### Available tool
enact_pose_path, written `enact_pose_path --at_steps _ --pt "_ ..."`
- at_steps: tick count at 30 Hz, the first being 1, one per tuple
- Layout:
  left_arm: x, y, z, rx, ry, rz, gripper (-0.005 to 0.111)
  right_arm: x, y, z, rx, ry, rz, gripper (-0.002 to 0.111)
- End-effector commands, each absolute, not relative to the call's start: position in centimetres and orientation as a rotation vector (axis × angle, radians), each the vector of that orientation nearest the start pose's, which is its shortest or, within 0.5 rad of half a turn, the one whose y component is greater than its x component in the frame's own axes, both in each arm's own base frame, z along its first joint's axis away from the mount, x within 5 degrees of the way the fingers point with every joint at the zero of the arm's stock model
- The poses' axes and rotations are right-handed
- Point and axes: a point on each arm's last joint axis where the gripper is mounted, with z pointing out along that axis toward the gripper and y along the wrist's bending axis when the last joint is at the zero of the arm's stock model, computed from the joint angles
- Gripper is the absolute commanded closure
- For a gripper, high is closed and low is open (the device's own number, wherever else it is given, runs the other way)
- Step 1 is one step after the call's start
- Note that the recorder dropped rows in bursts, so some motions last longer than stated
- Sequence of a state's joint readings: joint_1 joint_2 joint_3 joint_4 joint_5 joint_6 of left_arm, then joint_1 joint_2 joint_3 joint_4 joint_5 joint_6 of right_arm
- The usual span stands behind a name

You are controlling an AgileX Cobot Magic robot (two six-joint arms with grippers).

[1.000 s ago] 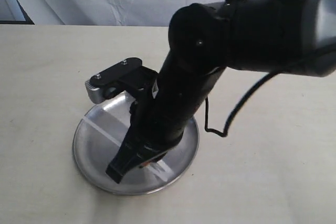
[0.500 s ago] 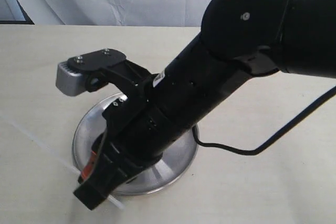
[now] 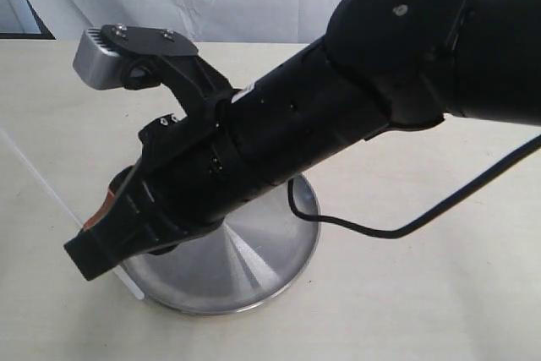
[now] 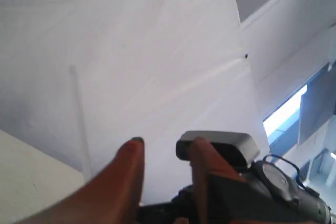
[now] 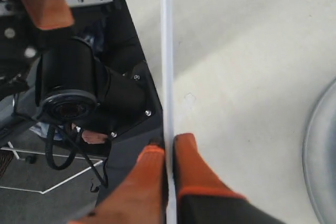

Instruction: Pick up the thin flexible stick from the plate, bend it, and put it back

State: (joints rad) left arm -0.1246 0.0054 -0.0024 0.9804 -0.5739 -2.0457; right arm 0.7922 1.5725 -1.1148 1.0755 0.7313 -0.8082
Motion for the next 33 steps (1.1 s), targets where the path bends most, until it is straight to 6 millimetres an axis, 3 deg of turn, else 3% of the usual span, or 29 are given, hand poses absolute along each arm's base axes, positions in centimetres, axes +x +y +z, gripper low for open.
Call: enact_pose_path --at_steps 1,10,24,33 --pt "3.2 -4.9 23.8 -0.153 1.317 -1.388 0.047 19.1 27.6 28.8 -1.128 2.174 1.212 0.109" --pt "3.2 -5.2 23.3 -0.085 1.370 -1.311 0.052 15.9 29.6 29.2 -1.274 2.094 1.323 0.109" --pt "2.9 -5.6 23.1 0.011 1.399 -1.285 0.107 15.4 29.9 29.2 -1.287 2.084 1.324 0.109" --pt "2.8 -6.0 22.1 0.150 1.492 -1.145 0.107 14.9 30.0 29.7 -1.253 2.099 1.443 0.109"
